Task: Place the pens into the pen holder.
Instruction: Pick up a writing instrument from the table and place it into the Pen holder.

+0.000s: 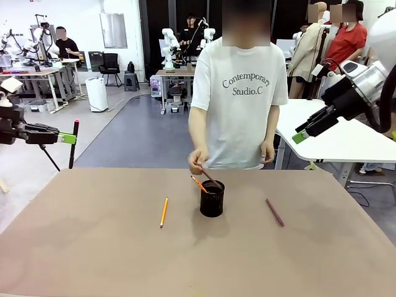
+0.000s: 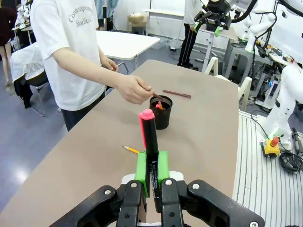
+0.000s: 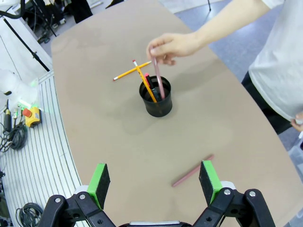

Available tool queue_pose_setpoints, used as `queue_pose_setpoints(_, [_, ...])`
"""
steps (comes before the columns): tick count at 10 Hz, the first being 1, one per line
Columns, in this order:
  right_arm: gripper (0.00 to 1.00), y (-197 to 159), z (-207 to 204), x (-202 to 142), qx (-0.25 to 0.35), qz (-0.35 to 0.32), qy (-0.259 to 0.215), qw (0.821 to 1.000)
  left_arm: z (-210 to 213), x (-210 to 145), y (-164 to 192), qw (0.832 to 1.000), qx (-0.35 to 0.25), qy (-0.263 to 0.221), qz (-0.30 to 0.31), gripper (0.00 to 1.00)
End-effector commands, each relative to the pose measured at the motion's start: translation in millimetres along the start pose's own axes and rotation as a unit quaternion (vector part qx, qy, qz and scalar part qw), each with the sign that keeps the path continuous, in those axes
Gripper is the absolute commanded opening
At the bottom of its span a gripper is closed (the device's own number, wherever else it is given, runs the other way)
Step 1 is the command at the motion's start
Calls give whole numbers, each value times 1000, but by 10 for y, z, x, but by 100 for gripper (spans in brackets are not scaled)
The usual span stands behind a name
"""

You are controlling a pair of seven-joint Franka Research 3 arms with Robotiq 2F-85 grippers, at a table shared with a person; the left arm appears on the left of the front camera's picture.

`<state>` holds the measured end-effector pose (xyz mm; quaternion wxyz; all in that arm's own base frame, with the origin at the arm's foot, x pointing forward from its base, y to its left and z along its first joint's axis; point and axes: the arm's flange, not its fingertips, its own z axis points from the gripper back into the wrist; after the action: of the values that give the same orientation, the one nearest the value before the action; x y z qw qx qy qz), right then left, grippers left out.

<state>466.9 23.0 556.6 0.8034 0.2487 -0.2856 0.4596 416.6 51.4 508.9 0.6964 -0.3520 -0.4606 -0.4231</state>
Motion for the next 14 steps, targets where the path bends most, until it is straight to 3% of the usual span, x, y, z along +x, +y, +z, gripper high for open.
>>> queue_pose_setpoints(1, [100, 0, 10, 5, 2, 4, -6, 1000, 7, 13, 0, 1000, 3, 2, 2, 0])
queue_pose_setpoints(14, [100, 0, 10, 5, 2, 4, -6, 1000, 7, 13, 0, 1000, 3, 2, 2, 0])
